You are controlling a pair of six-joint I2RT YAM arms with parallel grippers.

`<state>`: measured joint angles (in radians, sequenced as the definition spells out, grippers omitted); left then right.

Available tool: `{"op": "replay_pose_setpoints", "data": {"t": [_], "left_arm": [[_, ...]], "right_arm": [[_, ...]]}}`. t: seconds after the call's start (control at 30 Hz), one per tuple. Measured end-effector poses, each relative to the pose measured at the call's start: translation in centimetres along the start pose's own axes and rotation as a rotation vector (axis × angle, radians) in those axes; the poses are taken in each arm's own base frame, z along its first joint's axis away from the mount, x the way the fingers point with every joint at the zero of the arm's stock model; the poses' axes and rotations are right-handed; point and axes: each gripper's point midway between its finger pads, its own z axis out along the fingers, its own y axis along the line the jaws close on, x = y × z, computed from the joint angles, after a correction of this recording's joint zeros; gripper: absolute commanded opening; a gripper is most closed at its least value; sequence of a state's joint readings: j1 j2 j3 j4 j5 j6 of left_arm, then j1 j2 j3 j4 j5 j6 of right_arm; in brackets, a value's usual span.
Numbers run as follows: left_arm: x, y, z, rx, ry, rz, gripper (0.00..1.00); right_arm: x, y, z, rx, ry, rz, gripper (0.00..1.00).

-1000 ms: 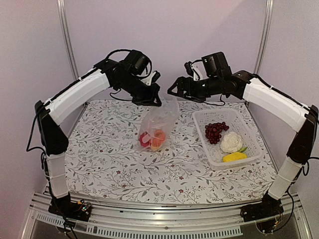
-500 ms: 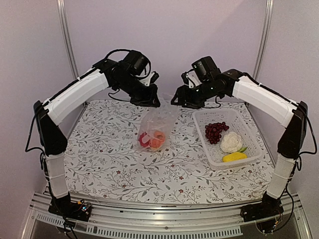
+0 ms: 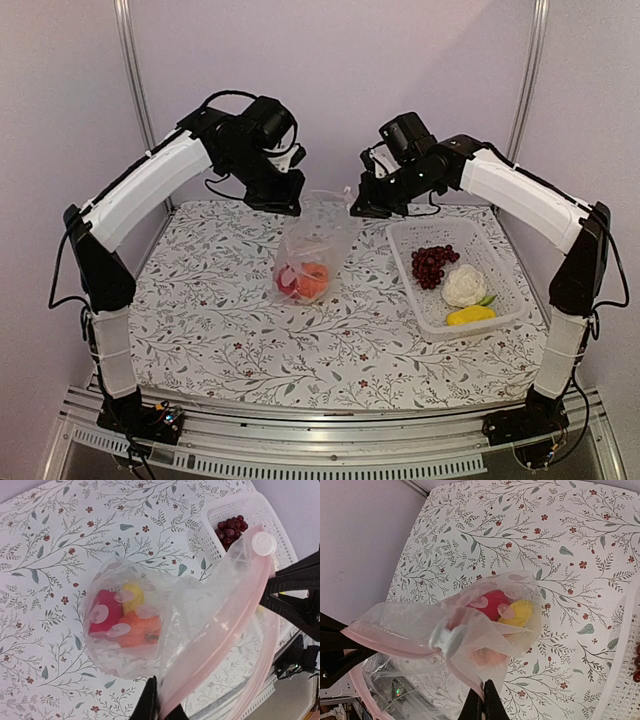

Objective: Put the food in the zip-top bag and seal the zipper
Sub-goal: Adjust the zipper food storage bag at the center of the board.

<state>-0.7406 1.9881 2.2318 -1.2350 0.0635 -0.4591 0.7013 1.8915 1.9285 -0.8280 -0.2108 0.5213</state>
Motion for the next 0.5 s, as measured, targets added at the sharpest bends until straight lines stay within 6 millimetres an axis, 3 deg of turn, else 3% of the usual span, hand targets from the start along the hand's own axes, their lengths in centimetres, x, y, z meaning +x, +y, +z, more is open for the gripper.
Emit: {"op": "replay_pose_setpoints", "data": {"t": [0.3, 0.4, 0.5], "left_arm": [[-2.1, -0.3, -3.8, -0.094, -0.122, 0.072, 0.0], [-2.1, 0.1, -3.8, -0.121, -0.125, 0.085, 0.0], [-1.7, 0.4, -3.3, -0.136, -0.109, 0.089, 0.0]], "right_arm": [[0.3, 0.7, -0.9, -0.01, 0.017, 0.0, 0.03], [0.3, 1.3, -1.5, -0.035, 0.018, 0.001, 0.35], [0.3, 2.2, -2.5, -0.079, 0.02, -0.022, 0.48]]}}
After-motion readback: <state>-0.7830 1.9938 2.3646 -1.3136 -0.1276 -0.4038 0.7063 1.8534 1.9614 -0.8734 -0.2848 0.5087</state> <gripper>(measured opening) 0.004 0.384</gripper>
